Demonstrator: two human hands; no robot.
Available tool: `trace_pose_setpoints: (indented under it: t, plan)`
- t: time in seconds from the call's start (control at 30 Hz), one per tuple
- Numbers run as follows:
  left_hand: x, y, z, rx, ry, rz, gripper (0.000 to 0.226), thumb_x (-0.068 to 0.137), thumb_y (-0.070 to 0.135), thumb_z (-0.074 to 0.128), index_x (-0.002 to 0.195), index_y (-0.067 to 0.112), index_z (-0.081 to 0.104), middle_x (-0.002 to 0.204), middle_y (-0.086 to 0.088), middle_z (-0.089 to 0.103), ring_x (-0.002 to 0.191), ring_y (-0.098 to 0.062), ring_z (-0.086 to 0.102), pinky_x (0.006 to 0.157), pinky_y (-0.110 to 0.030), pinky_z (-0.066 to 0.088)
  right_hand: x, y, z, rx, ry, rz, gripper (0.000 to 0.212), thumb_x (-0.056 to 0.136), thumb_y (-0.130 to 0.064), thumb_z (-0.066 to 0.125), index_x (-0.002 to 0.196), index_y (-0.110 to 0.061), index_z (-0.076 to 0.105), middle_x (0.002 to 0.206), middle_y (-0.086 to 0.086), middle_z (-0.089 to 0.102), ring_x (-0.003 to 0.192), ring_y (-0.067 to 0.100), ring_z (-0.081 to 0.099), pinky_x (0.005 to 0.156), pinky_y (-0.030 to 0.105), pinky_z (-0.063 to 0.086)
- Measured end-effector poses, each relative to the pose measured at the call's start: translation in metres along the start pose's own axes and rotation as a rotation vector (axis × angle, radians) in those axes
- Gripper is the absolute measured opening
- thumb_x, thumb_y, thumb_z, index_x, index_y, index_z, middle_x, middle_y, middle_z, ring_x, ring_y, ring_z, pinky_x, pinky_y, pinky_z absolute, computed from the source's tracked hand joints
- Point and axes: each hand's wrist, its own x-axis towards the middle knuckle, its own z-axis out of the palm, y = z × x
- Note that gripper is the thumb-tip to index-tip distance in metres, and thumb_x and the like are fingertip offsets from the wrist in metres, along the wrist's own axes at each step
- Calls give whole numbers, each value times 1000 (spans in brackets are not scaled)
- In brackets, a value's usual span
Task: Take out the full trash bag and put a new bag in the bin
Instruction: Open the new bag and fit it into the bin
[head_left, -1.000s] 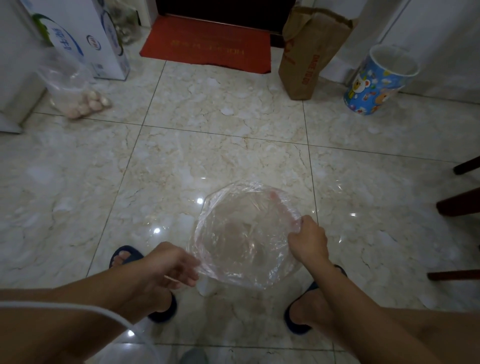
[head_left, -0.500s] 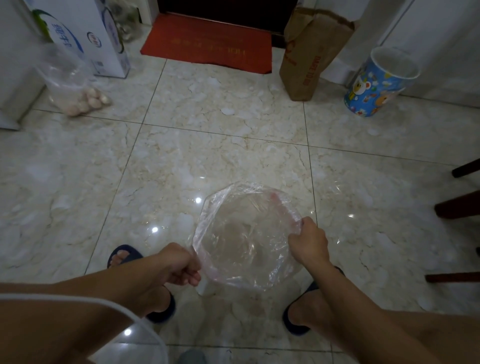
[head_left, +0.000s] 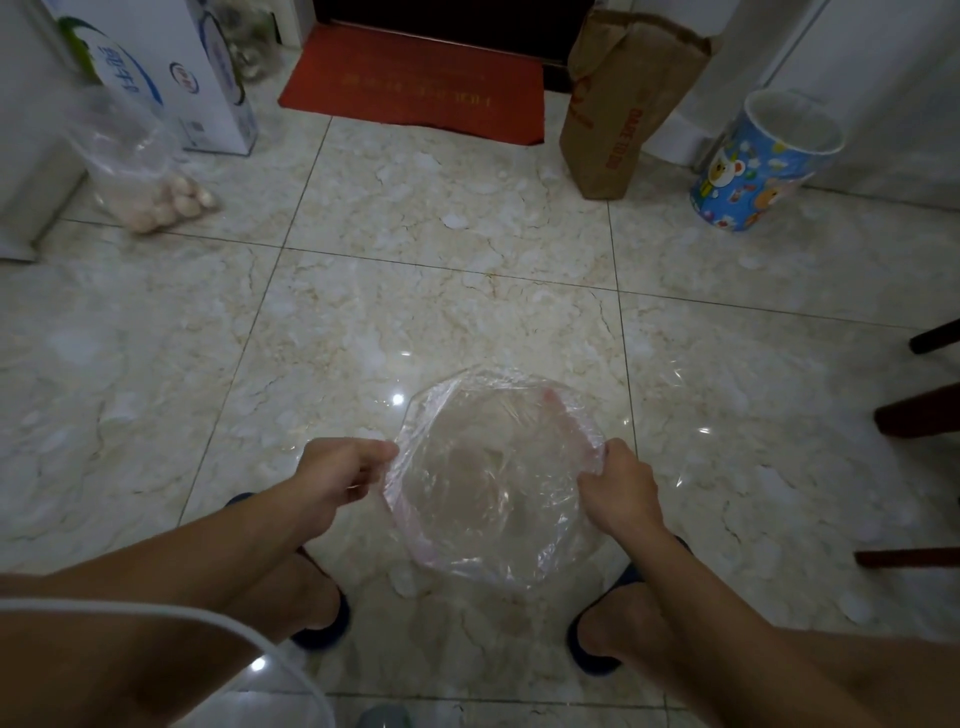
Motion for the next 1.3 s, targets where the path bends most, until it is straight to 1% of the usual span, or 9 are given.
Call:
trace_pose_setpoints:
  t: [0.2, 0.43, 0.53, 0.67, 0.73, 0.83, 0.93, 1.07, 1.3]
  plan:
    - [10, 4, 1, -4, 99, 73, 8, 78, 2, 75, 83, -3, 71, 71, -11, 65, 58, -18, 55, 57, -28, 51, 0, -2, 1, -16, -3, -24, 16, 91, -13, 54, 105, -5, 52, 89, 8, 59, 62, 10, 48, 46, 23, 34]
    - [32, -5, 0, 339, 113, 74, 23, 87, 6, 68, 66, 0, 62, 61, -13, 58, 53, -21, 53, 49, -27, 46, -1, -1, 1, -38, 2, -39, 10, 90, -11, 52, 99, -5, 51, 76, 3, 53, 60, 13, 50, 45, 25, 34]
    - [42, -5, -3, 385, 135, -31, 9, 88, -3, 63, 80, -4, 68, 68, -18, 67, 54, -26, 65, 51, -32, 57, 0, -2, 2, -46, -2, -44, 12, 91, -11, 51, 101, -4, 51, 78, 5, 55, 61, 14, 51, 45, 26, 36]
    - [35, 19, 10, 581, 423, 401, 15, 90, 14, 59, 100, 9, 69, 97, -9, 71, 79, -23, 64, 71, -31, 52, 1, -4, 3, -60, -1, -48, 12, 92, -11, 51, 102, -6, 50, 76, 3, 53, 61, 13, 51, 45, 25, 35]
    - [13, 37, 27, 598, 340, 625, 23, 85, 39, 68, 94, 19, 63, 85, -1, 67, 74, -16, 63, 68, -31, 52, 1, -3, 3, -68, 5, -46, 10, 92, -11, 50, 101, -7, 49, 75, 2, 51, 60, 13, 50, 45, 25, 35]
    - [-6, 43, 44, 1083, 216, 729, 52, 68, 68, 70, 93, 27, 51, 82, 9, 56, 73, -14, 59, 63, -29, 47, 1, -3, 4, -76, 13, -48, 7, 92, -11, 50, 97, -9, 46, 73, 2, 51, 60, 14, 50, 45, 26, 35]
    - [-3, 25, 46, 1409, 252, 876, 34, 84, 46, 64, 99, 17, 55, 92, 2, 59, 77, -22, 61, 62, -29, 42, 1, -3, 4, -78, 18, -52, 7, 92, -11, 49, 98, -10, 45, 72, 2, 50, 58, 13, 49, 44, 25, 35]
    - [4, 24, 42, 1212, 278, 893, 10, 92, 21, 57, 89, 15, 65, 79, 0, 65, 65, -19, 61, 57, -27, 44, -1, -3, 2, -84, 11, -57, 8, 93, -12, 50, 99, -9, 45, 71, 1, 49, 58, 12, 48, 44, 25, 34]
    - [19, 41, 33, 393, 75, 349, 12, 88, 8, 65, 77, 4, 64, 76, -11, 65, 68, -22, 60, 63, -34, 53, 0, -2, 2, -62, 10, -60, 13, 93, -13, 50, 104, -6, 50, 73, 0, 51, 59, 11, 49, 45, 24, 33]
